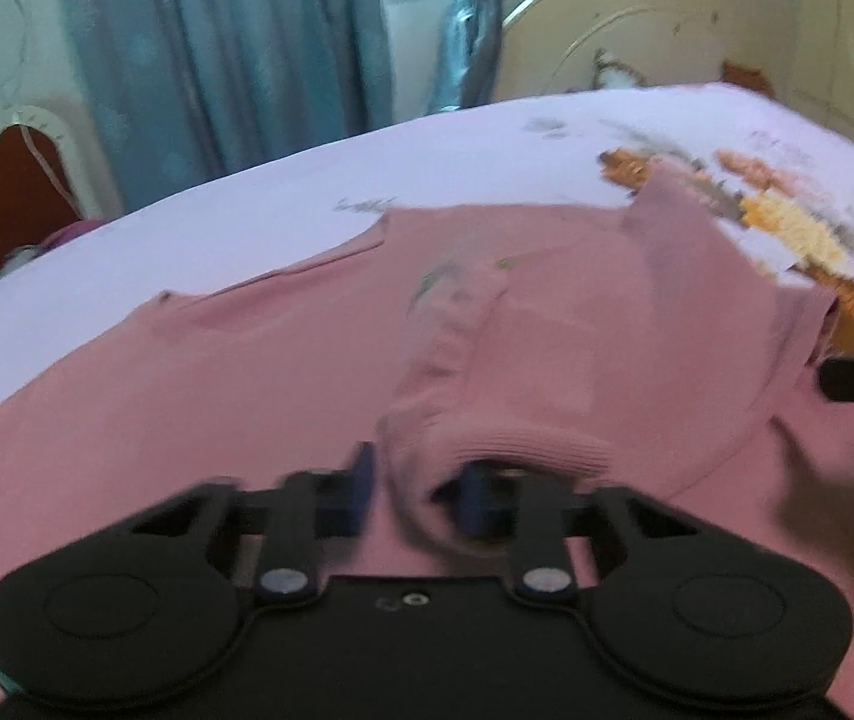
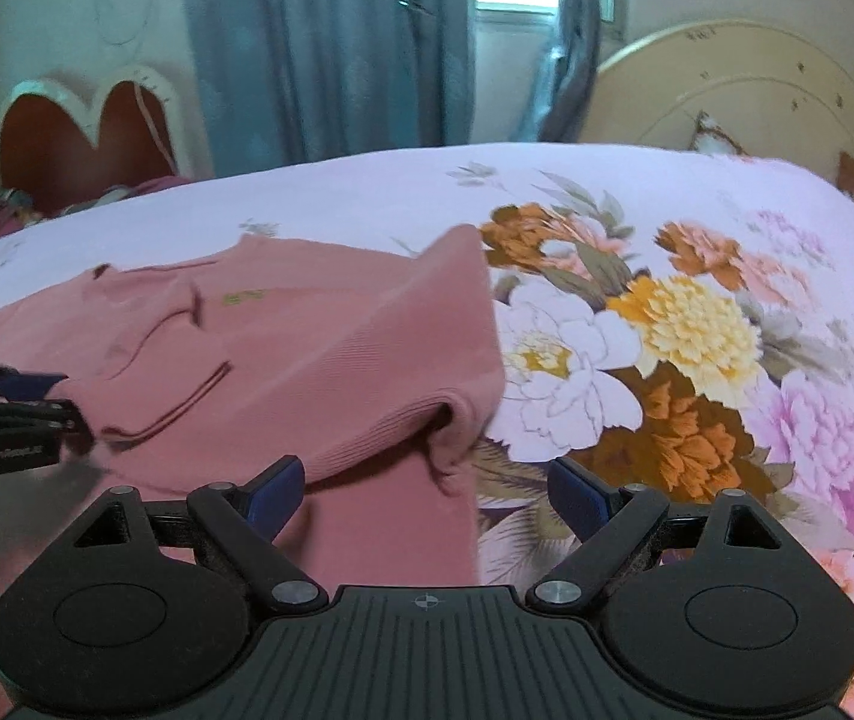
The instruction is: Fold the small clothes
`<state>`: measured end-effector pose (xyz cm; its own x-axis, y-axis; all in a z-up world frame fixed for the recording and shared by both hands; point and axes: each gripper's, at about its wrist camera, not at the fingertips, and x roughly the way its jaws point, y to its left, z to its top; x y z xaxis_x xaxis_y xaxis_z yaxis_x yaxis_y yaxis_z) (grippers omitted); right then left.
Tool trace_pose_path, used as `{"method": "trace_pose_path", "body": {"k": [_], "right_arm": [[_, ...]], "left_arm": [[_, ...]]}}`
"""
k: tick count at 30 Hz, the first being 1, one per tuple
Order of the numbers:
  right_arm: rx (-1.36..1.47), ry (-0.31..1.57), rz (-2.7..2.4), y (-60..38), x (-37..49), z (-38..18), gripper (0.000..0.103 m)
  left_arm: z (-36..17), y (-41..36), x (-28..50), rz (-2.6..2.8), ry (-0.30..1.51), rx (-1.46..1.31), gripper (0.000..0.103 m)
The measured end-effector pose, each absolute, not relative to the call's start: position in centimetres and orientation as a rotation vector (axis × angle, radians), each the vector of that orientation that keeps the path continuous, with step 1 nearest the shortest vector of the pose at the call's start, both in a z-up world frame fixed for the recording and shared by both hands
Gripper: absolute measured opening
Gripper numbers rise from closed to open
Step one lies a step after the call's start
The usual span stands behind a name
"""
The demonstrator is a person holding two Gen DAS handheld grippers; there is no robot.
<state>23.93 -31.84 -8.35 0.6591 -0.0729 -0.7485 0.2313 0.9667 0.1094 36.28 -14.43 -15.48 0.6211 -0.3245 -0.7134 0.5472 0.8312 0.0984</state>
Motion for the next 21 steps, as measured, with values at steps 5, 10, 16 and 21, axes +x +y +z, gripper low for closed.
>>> {"method": "trace_pose_path", "body": {"k": [5, 10, 16, 21], "right_arm": [[0.218, 0.843, -0.184, -32.4, 25.0, -9.0, 0.088], [0.234, 0.864, -0.150, -32.0, 26.5, -9.9, 0.057], [0.233, 0.868, -0.141, -31.7, 27.1, -10.7, 0.018], [0.311, 0.891, -0.218, -34.1, 25.9, -11.3, 0.011]], "left_arm": [[-13.7, -10.8, 38.2, -0.462, 0.750, 0.025, 0.008], [-11.8, -6.4, 39.7, -0.359, 0.712, -0.170, 0.007], [-15.3, -3.8, 40.5, -0.293, 0.854, -0.297, 0.008], [-17.2, -3.4, 40.6, -0.251, 0.902, -0.346, 0.023]]}}
